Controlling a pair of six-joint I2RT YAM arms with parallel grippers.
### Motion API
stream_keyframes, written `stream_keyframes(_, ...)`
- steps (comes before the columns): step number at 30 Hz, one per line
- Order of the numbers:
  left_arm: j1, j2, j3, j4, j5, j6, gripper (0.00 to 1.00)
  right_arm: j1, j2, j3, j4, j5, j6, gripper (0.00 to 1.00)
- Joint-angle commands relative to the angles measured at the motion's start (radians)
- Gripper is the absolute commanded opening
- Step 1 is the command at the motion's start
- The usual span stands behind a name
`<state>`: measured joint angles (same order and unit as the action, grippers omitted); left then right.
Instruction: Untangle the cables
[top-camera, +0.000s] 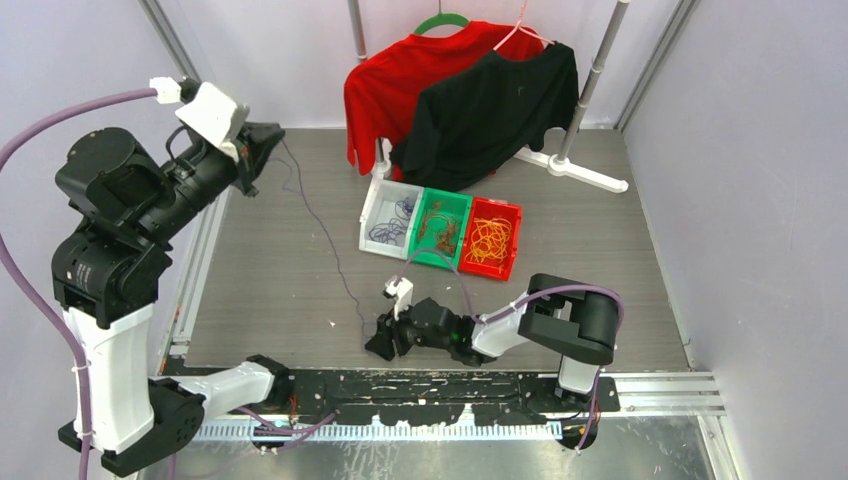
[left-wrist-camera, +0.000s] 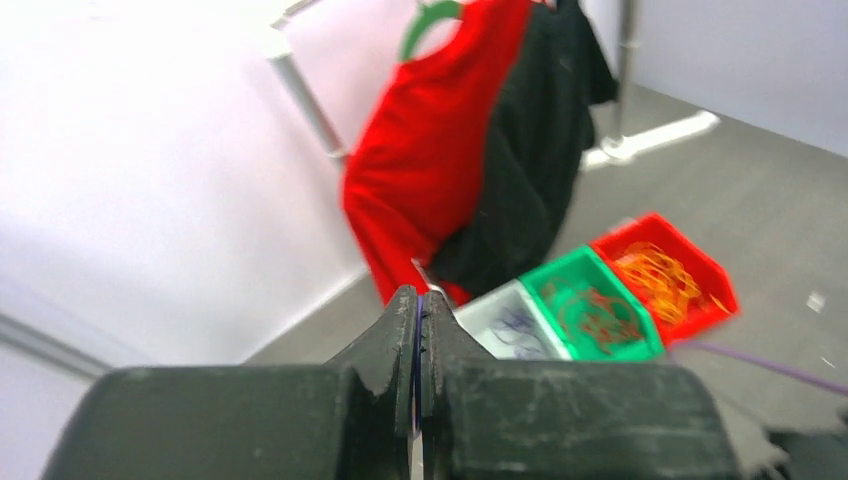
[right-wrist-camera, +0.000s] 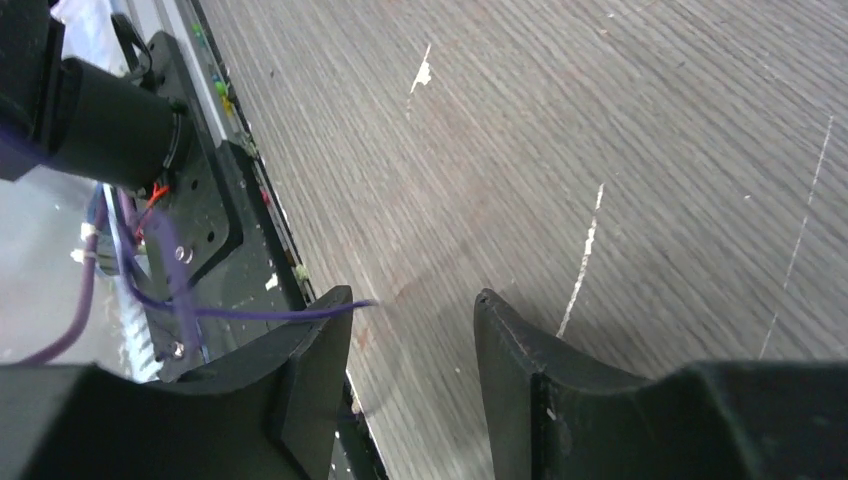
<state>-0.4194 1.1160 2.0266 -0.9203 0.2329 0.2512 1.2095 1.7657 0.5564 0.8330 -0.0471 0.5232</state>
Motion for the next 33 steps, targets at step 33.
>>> stream_keyframes(33,0.007,0.039,-0.012,0.623,-0.498,0.363,0.00,0.081,-0.566,-0.384,0.150,0.371,-0.012,0.60)
